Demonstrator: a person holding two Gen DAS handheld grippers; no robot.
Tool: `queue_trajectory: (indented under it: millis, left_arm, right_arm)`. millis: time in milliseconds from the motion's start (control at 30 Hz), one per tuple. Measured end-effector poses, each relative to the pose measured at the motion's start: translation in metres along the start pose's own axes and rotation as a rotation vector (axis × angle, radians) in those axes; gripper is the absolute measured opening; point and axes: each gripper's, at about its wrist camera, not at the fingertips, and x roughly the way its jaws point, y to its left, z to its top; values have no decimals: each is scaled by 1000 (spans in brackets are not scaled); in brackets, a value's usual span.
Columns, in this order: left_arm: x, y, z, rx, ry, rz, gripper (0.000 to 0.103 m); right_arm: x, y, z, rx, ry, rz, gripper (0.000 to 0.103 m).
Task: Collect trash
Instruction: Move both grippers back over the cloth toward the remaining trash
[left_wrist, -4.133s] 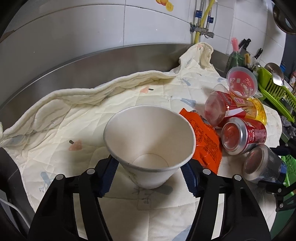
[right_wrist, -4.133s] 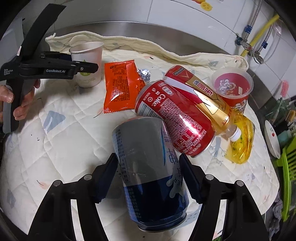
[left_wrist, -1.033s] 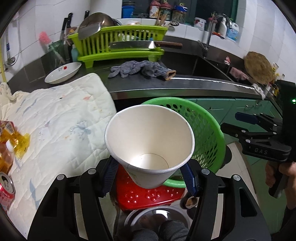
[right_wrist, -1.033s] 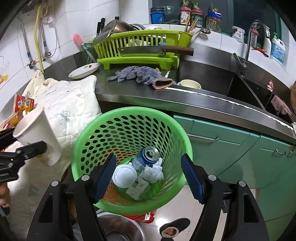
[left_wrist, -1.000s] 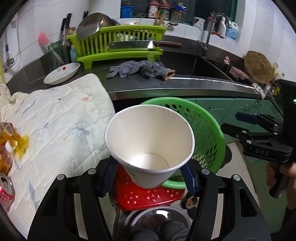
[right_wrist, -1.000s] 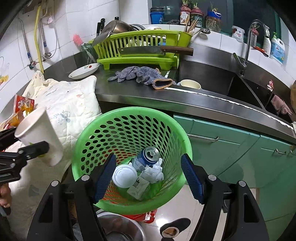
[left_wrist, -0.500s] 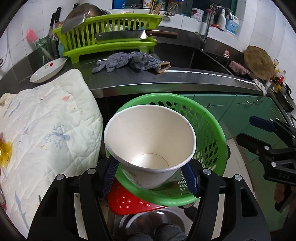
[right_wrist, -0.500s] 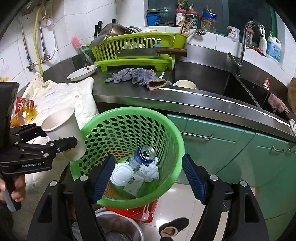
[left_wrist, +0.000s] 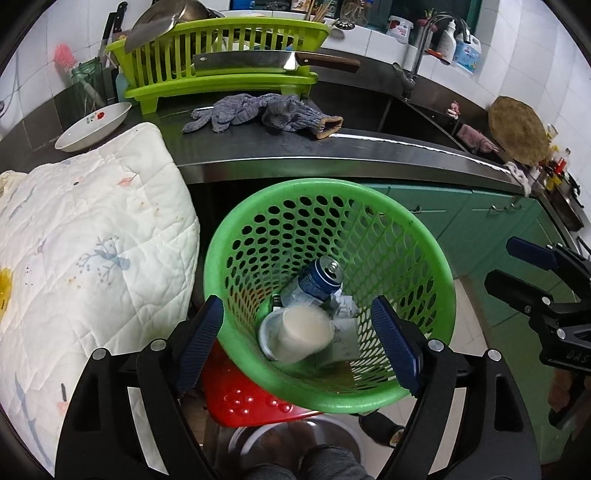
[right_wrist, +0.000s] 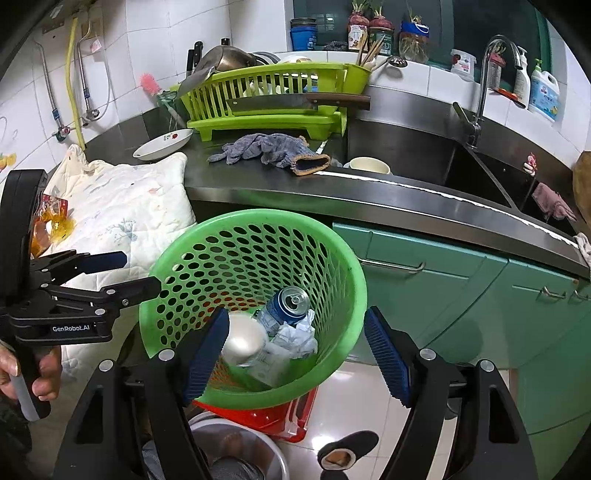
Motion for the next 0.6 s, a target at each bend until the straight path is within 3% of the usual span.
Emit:
queue_trajectory:
  millis: [267,600]
  left_arm:
    - [-27,17,-7,-7,-34,45,81]
    - [-76,58,-28,-60,-72,141,81]
  right_arm:
    - [-2,14,2,-18,-2,18,73]
    - [1,58,9,-79,-11,83,73]
